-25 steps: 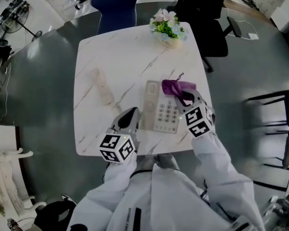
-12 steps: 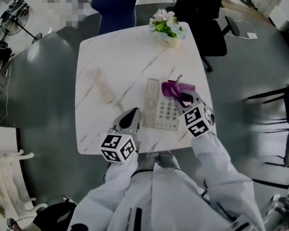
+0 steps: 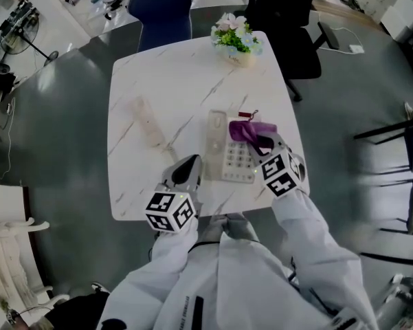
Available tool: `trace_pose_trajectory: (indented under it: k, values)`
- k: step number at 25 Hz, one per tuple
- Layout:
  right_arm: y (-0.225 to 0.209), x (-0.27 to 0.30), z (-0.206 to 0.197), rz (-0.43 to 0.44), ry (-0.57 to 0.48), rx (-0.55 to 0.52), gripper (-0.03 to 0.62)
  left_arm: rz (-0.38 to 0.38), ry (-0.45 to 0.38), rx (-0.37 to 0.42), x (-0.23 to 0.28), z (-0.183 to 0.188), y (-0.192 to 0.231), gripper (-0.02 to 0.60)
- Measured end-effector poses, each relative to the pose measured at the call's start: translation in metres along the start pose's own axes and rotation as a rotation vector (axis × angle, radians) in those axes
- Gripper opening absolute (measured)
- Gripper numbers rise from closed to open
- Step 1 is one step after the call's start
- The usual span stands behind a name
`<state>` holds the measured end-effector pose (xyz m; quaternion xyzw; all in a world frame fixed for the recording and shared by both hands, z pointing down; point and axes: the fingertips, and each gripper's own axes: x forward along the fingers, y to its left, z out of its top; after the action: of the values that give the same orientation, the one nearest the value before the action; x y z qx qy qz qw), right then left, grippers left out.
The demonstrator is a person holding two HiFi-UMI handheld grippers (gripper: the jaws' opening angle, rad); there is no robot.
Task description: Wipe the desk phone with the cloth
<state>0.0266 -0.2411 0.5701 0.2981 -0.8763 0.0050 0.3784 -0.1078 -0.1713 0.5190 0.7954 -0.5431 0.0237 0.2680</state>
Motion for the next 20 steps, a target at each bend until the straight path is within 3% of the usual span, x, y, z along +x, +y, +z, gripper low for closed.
trace_pose_trajectory:
  k: [20]
  values:
    - [0.026, -0.012, -0.013, 0.023, 0.021, 0.018, 0.043, -0.028, 0.013, 0.01, -0.01, -0.01, -0.011, -0.003]
